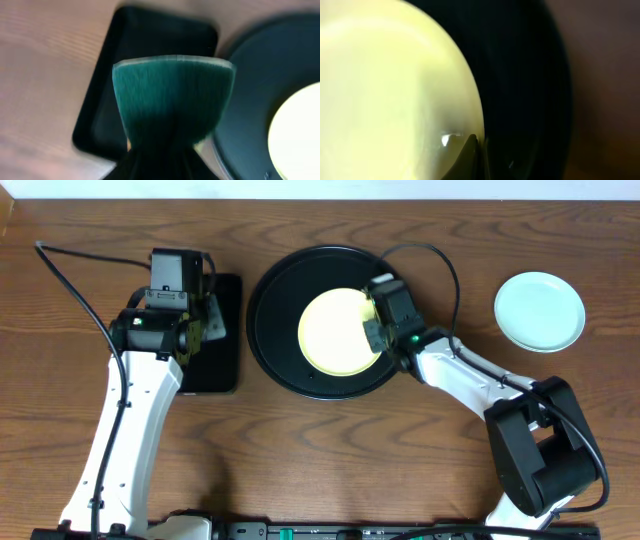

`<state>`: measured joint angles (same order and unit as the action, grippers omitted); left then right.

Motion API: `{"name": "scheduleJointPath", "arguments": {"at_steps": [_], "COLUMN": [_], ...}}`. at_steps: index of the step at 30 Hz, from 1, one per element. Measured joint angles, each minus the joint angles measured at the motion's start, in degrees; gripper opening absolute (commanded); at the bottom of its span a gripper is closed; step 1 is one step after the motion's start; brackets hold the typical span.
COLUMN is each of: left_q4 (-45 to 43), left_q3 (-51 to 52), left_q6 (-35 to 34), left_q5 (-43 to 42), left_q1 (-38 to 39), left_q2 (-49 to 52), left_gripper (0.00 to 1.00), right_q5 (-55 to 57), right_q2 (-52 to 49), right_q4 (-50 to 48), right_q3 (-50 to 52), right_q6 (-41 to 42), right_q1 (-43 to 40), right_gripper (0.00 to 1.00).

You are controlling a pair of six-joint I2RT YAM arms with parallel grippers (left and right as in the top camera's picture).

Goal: Clean dirty plates on tray and stack at the side
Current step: 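Return the sponge with the left gripper to the black rectangular tray, then tilt up the yellow plate with the right gripper and lift it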

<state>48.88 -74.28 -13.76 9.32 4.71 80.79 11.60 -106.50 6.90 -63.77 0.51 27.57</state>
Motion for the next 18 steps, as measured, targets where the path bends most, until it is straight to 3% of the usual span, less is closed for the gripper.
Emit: {"name": "scheduleJointPath", "arguments": {"at_steps": [6,18], "left_q4": [6.4,8.76], "left_q3": [0.98,2.21], "left_q6": [-1.79,-0.07], "left_q5": [-1.14,-14.1], "left_q1": [-3.72,-19.23], "left_q2": [0.0,0.02], "left_gripper": [0.08,0.08], "right_q5": [2.49,4.15], "right_q2": [0.0,0.0], "right_q4": [0.02,-0.68], "right_q3": [-8.63,-15.43], "right_q6": [-8.22,-12.11], "right_q1": [0.02,1.46], "right_gripper": [0.01,0.01]}}
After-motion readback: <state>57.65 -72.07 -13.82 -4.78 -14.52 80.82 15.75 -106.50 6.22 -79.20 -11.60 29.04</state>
